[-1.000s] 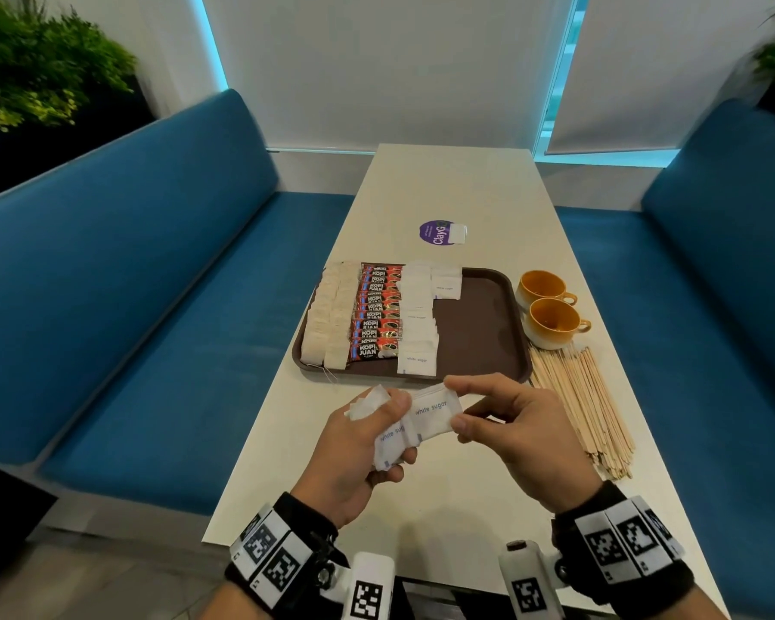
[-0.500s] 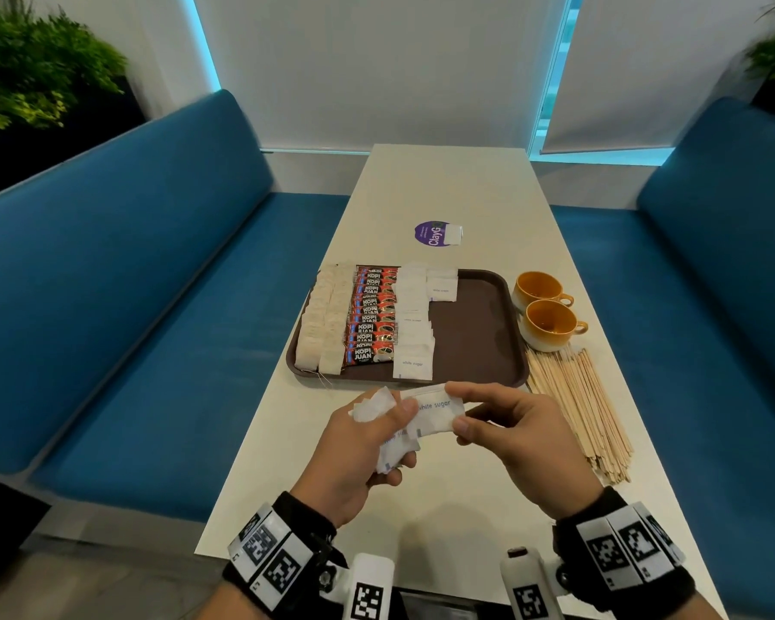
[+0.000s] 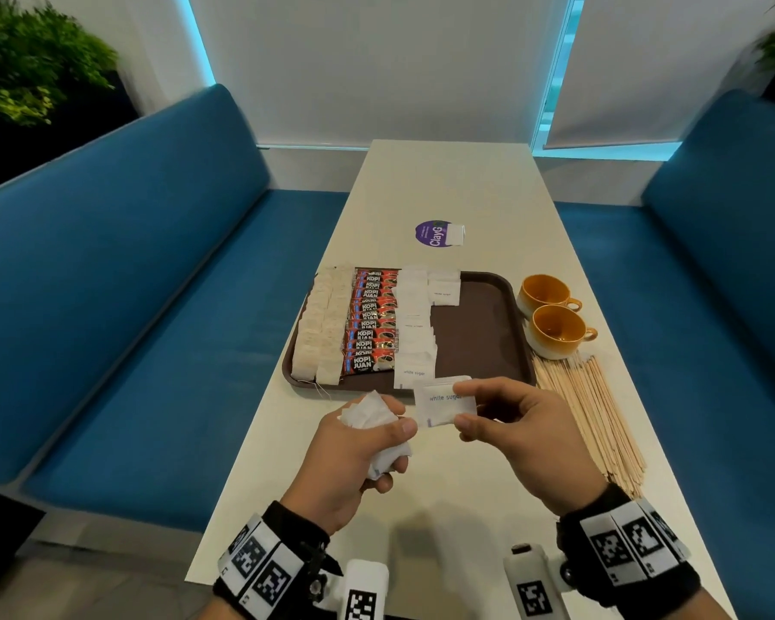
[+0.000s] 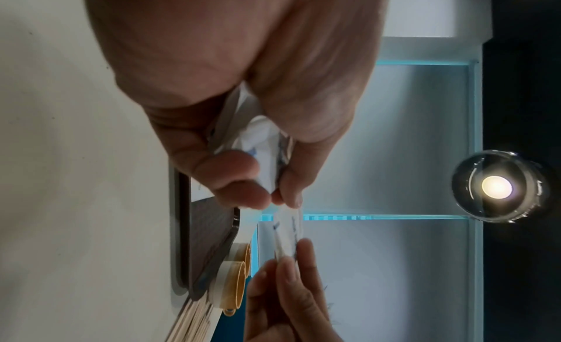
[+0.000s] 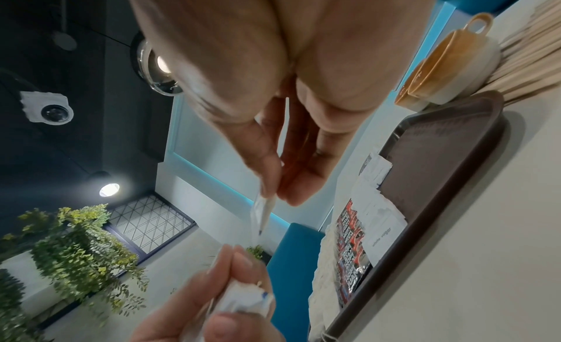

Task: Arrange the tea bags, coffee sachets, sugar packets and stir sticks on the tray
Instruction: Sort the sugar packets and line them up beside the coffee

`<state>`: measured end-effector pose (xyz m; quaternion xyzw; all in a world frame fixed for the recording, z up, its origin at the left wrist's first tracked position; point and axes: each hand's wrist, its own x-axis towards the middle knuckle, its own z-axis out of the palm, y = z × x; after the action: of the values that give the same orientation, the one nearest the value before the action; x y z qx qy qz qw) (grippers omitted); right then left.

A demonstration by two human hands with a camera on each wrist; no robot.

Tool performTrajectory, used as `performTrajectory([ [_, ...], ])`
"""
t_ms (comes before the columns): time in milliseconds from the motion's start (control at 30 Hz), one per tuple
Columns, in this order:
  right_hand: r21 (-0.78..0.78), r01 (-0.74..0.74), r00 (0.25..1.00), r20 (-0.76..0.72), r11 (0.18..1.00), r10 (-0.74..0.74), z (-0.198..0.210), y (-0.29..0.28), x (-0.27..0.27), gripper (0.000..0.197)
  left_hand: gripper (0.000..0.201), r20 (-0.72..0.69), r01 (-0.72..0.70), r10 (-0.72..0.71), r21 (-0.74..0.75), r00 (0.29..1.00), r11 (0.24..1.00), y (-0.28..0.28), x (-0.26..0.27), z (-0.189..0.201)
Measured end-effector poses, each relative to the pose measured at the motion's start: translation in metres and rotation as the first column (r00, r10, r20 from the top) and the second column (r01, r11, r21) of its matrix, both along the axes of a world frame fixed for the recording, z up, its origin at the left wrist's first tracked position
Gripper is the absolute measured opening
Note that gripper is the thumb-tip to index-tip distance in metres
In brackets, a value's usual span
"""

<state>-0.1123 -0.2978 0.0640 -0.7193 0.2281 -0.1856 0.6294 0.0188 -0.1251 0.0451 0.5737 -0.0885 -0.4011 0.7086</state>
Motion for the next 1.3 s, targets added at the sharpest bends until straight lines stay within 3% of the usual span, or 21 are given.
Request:
performTrajectory([
  [200, 0.173, 0.107, 0.994, -0.03, 0.979, -0.103, 0.001, -0.043, 0.042, 0.02, 0.039, -0.115, -0.042, 0.042, 0.0, 0.992, 0.999, -0.003, 0.02, -0.006],
  [533, 0.064, 0.279, 0.943, -0.206, 0.958, -0.261, -0.05, -0.161, 0.168, 0.021, 0.042, -0.185, -0.033, 0.042, 0.048, 0.982, 0.998, -0.017, 0.049, -0.022],
  [733, -0.135, 0.229, 0.889, -0.374, 0.964, -0.263, -0.07, -0.185, 0.21, 0.02, 0.05, -0.201, -0.027, 0.037, 0.052, 0.979, 0.998, -0.029, 0.061, -0.029],
  [1000, -0.34, 0.029, 0.817, -0.533, 0.94, -0.218, -0.08, -0.197, 0.226, 0.017, 0.054, -0.214, -0.024, 0.039, 0.07, 0.976, 0.997, -0.034, 0.067, -0.037],
  [1200, -0.458, -0.028, 0.817, -0.523, 0.888, -0.244, -0.072, -0.19, 0.232, 0.014, 0.051, -0.219, -0.024, 0.042, 0.084, 0.975, 0.996, -0.031, 0.066, -0.04],
  [1300, -0.522, -0.072, 0.84, -0.491, 0.85, -0.23, -0.061, -0.175, 0.251, 0.03, 0.052, -0.216, -0.024, 0.043, 0.093, 0.975, 0.995, -0.032, 0.066, -0.039],
])
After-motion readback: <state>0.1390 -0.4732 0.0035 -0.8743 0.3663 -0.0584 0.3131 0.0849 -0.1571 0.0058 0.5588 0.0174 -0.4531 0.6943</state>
